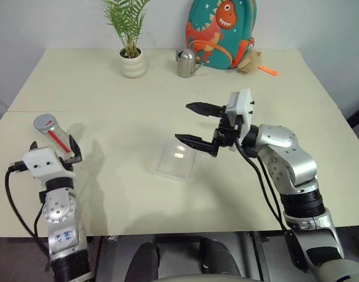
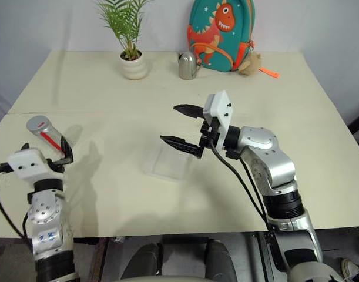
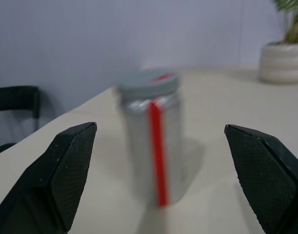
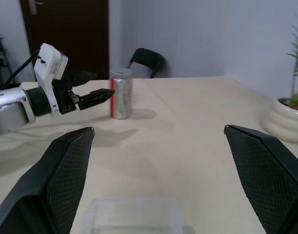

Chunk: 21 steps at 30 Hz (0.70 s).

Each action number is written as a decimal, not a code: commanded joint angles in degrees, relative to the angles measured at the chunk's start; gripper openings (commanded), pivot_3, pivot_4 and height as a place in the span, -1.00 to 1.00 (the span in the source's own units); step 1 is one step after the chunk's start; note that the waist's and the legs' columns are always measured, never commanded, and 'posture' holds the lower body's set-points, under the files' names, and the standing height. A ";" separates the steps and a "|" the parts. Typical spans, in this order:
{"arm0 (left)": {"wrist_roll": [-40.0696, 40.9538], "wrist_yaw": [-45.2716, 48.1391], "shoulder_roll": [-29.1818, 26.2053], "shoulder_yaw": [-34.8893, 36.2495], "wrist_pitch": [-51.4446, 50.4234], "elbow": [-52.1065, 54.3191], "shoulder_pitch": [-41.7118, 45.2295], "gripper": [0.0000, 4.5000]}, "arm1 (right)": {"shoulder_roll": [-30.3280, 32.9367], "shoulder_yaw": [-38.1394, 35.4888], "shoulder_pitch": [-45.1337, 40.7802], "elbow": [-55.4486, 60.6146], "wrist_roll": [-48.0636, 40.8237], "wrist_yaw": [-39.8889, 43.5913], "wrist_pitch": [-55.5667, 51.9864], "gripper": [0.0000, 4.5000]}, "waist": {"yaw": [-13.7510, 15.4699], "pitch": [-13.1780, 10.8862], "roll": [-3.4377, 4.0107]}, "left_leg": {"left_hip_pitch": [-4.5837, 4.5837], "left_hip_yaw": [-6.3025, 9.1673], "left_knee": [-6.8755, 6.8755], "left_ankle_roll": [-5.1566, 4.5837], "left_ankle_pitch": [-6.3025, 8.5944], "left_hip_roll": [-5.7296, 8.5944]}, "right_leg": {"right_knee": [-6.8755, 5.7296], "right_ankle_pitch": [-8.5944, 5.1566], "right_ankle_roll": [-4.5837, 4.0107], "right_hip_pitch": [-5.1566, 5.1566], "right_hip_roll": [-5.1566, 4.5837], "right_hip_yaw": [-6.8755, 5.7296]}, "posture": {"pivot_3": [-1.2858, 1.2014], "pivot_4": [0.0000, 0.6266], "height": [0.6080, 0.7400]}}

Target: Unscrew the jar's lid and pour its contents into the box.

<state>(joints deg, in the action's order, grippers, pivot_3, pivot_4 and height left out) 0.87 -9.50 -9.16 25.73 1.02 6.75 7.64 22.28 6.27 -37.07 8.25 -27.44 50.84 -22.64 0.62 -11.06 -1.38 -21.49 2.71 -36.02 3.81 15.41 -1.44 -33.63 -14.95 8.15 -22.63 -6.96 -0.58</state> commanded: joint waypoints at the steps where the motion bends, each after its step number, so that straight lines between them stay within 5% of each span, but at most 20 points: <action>1: -1.05 -4.27 -0.81 1.19 0.05 -1.81 3.15 0.99 | -0.68 1.20 -0.31 1.23 0.59 -0.81 -1.37 1.00 | -0.24 0.00 0.00 | -0.02 0.00 0.00 0.03 0.03 -0.12 | 0.01 -0.02 -0.03 -0.02 0.14 0.00 | 0.03 -0.52 1.00; 12: -0.76 -9.82 -1.61 0.77 -1.20 -9.34 11.25 0.99 | -2.63 1.99 -1.29 1.39 0.76 -1.60 -3.17 1.00 | -0.69 0.00 0.00 | -0.10 0.00 0.04 0.07 0.07 -0.31 | 0.07 -0.06 -0.10 -0.12 0.34 0.01 | 0.03 -0.52 1.00; 21: -0.20 -11.28 -1.64 1.39 -1.30 -9.37 9.28 0.99 | -2.36 0.86 0.01 3.06 0.10 -2.31 -4.24 1.00 | -0.76 0.00 0.00 | -0.09 -0.01 0.06 0.09 0.07 -0.31 | 0.07 -0.06 -0.10 -0.12 0.34 0.02 | 0.03 -0.52 1.00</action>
<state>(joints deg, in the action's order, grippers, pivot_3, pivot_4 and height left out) 0.56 -20.41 -10.14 26.41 -0.76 -4.44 17.64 19.82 8.51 -37.14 8.95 -26.43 49.07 -26.87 -0.14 -11.06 -1.38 -21.58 2.71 -35.96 3.91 15.48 -1.75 -33.56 -15.01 8.05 -22.75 -6.62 -0.56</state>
